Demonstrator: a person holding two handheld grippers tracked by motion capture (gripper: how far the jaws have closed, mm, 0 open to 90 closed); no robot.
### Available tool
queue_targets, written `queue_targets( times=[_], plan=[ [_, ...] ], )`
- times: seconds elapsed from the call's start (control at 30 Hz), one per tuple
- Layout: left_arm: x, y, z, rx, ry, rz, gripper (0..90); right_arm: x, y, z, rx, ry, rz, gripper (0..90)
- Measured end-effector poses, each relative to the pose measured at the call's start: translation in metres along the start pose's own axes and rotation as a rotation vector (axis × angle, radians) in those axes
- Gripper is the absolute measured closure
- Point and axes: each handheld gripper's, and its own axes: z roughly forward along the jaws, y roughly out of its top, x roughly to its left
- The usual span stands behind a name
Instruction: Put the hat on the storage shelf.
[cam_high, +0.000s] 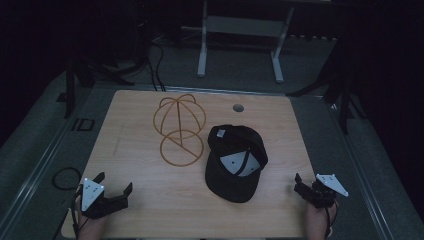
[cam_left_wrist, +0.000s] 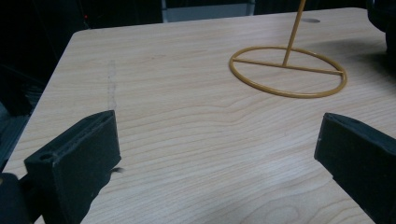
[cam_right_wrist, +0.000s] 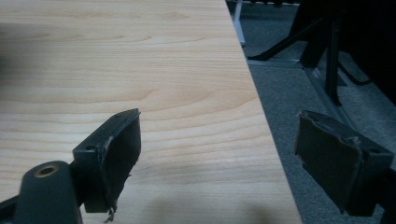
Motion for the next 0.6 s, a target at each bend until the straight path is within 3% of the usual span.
queue_targets(
  times=[0.17,0.33,0.47,0.53,0.6],
  plan=[
    [0.000,0.000,0.000,0.000,-0.003,-0.002,0.7,0.000,0.000,0.000,0.003,0.014,0.001,13.7],
    [-0.005,0.001,0.001,-0.009,-0.006,0.010,0.7,-0.002,0.005,-0.002,0.029,0.080,0.016,13.4],
    [-0.004,0.001,0.000,-0.007,-0.005,0.006,0.7,0.000,0.016,-0.008,0.037,0.109,0.039,13.3],
    [-0.003,0.001,0.000,-0.016,-0.014,-0.021,0.7,0.003,0.024,-0.013,0.036,0.122,0.040,13.3],
    [-0.002,0.001,0.000,-0.026,-0.006,-0.009,0.7,0.006,0.033,-0.018,0.034,0.137,0.031,13.2]
  ],
)
